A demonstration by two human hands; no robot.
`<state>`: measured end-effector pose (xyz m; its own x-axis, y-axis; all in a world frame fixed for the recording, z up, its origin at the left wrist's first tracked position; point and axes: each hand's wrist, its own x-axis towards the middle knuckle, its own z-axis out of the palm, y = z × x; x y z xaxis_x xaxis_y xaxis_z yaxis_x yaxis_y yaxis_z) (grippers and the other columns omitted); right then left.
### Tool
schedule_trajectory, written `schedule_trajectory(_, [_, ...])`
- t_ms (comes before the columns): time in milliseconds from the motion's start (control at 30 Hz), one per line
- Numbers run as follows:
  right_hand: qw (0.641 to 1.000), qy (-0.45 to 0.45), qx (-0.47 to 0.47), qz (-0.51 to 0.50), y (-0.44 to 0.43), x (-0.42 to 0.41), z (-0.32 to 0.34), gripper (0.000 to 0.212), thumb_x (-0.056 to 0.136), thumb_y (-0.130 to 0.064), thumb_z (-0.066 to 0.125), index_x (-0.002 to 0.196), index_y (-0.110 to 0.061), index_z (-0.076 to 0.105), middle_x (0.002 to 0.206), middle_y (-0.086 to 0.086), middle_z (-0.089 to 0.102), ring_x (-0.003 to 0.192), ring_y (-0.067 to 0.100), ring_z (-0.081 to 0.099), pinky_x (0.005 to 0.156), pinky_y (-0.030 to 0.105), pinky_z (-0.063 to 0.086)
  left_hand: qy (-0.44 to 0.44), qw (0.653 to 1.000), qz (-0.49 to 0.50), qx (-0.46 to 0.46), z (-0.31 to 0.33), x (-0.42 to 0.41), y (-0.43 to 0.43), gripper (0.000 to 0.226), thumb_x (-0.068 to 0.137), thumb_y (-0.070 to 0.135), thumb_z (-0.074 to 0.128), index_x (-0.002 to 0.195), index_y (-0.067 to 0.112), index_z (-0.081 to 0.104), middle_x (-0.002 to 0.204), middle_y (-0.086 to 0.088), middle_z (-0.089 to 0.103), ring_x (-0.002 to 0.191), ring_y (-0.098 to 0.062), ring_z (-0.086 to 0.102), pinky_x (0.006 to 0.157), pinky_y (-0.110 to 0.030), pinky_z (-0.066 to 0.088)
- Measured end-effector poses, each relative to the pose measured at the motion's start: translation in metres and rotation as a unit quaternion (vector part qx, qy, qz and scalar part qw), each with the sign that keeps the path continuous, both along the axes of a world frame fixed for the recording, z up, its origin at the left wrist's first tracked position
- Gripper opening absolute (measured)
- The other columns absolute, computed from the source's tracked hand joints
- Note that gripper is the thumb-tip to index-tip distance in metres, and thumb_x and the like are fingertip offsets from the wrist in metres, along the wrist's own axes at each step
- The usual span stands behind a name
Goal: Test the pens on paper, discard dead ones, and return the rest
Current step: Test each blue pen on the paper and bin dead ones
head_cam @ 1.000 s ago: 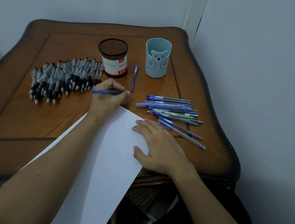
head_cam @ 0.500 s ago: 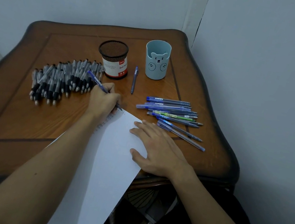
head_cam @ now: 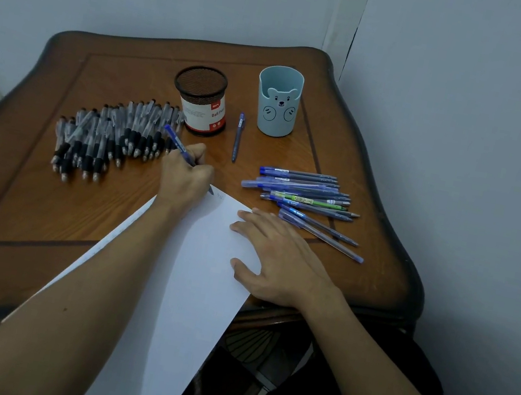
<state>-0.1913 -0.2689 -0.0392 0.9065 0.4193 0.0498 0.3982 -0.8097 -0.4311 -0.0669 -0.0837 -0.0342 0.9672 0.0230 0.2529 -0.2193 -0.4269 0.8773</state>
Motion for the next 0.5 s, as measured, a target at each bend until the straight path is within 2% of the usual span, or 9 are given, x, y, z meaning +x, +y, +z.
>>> schedule_trajectory(200, [1.0,-0.002,0.0,-0.001,-0.0002,-0.0001,0.0015,0.06,0.095,-0.05,0.052,0.148,-0.026,0.041,0.16,-0.005,0.031,0.15,0.011,0.018,0.121,0.036,0.013,-0.009,1.0,-0.011,0.002,-0.0016,0.0005,0.0002,0.026,0.069,-0.014,0.049,0.056,0.004,0.036,0.056,-0.02,0.035,0.057,-0.025,0.036,0.057,-0.037,0.036])
schedule_trajectory(333, [1.0,0.001,-0.005,-0.001,-0.0003,-0.0001,0.0024,0.06,0.095,-0.05,0.052,0.149,-0.027,0.039,0.161,-0.006,0.029,0.15,0.01,0.016,0.121,0.035,0.012,-0.019,0.999,-0.042,0.027,-0.0018,-0.0002,-0.001,0.038,0.071,-0.016,0.048,0.054,0.013,0.032,0.053,-0.001,0.031,0.052,-0.01,0.03,0.054,-0.031,0.028])
schedule_trajectory(500, [1.0,0.0,-0.004,-0.001,0.0002,-0.0006,0.0034,0.06,0.096,-0.049,0.052,0.149,-0.026,0.04,0.161,-0.005,0.03,0.15,0.01,0.016,0.119,0.031,0.008,-0.019,0.999,-0.036,0.029,-0.0012,-0.0009,-0.0013,0.039,0.071,-0.017,0.048,0.053,0.013,0.032,0.053,-0.002,0.03,0.052,-0.01,0.029,0.052,-0.027,0.025])
